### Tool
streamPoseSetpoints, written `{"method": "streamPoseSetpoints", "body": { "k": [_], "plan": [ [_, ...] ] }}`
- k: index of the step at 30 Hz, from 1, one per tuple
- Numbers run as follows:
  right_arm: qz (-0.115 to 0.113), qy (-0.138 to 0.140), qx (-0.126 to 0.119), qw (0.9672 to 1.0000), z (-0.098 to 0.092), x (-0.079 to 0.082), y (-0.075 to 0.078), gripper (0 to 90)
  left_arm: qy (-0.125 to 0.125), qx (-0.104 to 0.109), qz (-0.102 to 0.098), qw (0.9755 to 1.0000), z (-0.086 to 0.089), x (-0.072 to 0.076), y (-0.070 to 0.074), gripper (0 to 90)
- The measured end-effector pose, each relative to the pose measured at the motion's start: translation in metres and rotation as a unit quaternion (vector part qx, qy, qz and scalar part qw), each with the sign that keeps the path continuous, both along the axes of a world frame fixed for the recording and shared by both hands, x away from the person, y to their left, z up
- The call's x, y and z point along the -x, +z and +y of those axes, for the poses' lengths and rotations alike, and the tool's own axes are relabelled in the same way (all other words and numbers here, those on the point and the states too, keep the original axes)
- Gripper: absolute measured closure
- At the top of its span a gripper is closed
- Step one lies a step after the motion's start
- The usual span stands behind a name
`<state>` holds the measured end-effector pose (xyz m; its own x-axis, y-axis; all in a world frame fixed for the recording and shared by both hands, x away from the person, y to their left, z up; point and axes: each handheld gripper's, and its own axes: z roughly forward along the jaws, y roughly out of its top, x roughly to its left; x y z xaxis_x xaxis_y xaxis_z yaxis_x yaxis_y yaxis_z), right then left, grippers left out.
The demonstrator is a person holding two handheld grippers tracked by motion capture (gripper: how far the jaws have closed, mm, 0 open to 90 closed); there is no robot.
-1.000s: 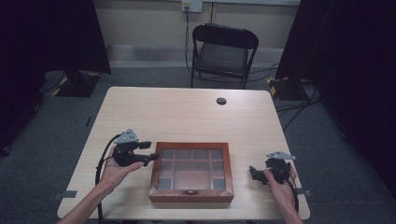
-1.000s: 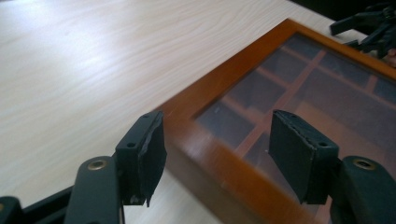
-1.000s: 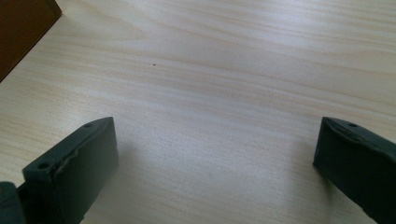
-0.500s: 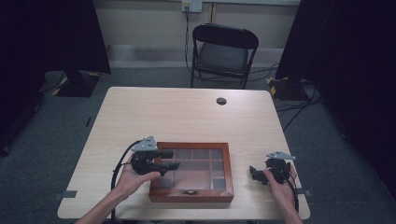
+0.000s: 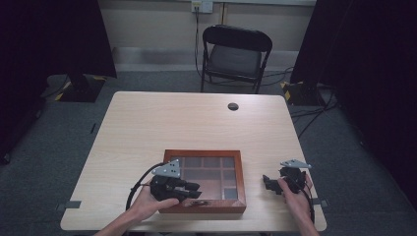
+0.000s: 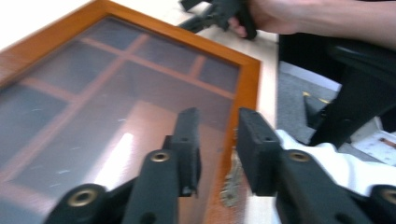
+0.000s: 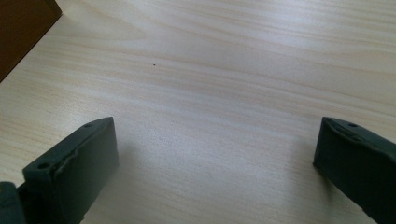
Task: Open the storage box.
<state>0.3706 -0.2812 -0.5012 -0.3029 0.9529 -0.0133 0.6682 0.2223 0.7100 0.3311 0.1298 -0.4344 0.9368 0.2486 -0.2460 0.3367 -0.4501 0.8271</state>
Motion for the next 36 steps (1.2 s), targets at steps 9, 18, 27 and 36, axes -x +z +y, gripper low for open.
{"method": "streamPoseSetpoints", "body": {
  "k": [9, 18, 27, 36],
  "plan": [
    [0.0, 0.001, 0.0, 1.0, 0.0, 0.0, 0.0, 0.0, -0.026, -0.028, 0.007, 0.9992, -0.014, 0.009, -0.007, 75.9],
    [0.001, 0.002, -0.001, 1.0, 0.0, -0.001, 0.0, 0.0, -0.031, -0.045, -0.006, 0.9985, -0.018, 0.009, -0.01, 80.8],
    [0.001, 0.002, -0.002, 1.0, 0.0, -0.001, 0.0, 0.0, -0.034, -0.046, -0.007, 0.9984, -0.018, 0.008, -0.01, 81.8],
    [0.005, 0.002, -0.002, 1.0, 0.001, 0.0, 0.001, 1.5, -0.04, -0.047, -0.004, 0.9981, -0.019, 0.006, -0.01, 82.1]
  ]
}}
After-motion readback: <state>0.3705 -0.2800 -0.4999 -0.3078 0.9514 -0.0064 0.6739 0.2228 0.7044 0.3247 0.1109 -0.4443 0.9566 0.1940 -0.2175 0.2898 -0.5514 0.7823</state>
